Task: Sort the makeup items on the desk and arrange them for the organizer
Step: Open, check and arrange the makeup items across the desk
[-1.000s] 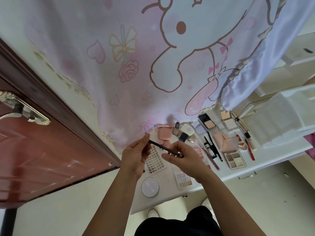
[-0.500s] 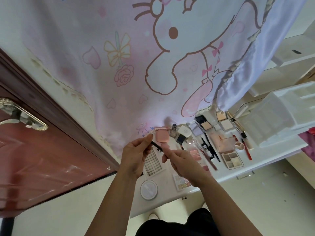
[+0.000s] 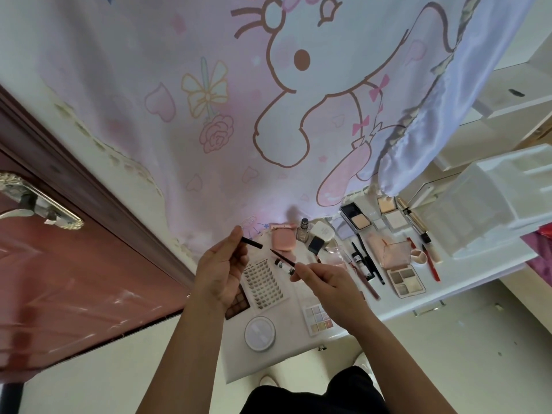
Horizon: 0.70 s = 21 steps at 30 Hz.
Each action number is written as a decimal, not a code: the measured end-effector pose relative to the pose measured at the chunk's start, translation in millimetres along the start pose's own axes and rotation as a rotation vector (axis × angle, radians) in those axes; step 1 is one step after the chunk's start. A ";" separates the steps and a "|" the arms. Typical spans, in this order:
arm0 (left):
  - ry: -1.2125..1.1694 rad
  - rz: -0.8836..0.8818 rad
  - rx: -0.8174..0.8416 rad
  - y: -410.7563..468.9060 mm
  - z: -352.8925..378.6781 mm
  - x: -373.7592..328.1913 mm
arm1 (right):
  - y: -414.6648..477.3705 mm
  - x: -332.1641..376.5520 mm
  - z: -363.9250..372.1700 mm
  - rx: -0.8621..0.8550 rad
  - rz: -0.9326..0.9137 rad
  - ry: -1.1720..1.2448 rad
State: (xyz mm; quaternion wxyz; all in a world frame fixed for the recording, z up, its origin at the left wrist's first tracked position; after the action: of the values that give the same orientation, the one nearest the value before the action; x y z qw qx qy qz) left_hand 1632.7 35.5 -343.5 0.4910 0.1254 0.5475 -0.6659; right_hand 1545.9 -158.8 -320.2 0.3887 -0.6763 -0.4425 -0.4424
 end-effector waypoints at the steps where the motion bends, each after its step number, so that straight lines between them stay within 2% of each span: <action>1: 0.002 0.002 0.006 -0.5 0.5 0.8 | -0.8 0.4 0.0 0.002 0.002 0.004; 18: 0.100 0.007 0.039 -11.2 7.9 13.3 | -3.2 0.3 5.2 0.023 0.008 0.008; 21: 0.085 -0.004 0.033 -11.2 8.4 15.9 | -2.9 0.3 3.0 0.007 -0.018 -0.058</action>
State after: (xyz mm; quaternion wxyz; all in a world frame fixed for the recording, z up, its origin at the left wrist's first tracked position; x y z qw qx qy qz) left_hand 1619.2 19.2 -344.9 0.4638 0.1603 0.5572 -0.6699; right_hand 1544.0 -155.1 -320.4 0.3740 -0.6834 -0.4613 -0.4247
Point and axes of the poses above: each hand's wrist, its own y-axis towards the middle knuckle, its own z-axis out of the palm, x = y × z, the point moved 8 cm from there along y, towards the middle knuckle, and after that the axes turned 11 degrees about -x, right-handed, at the moved point
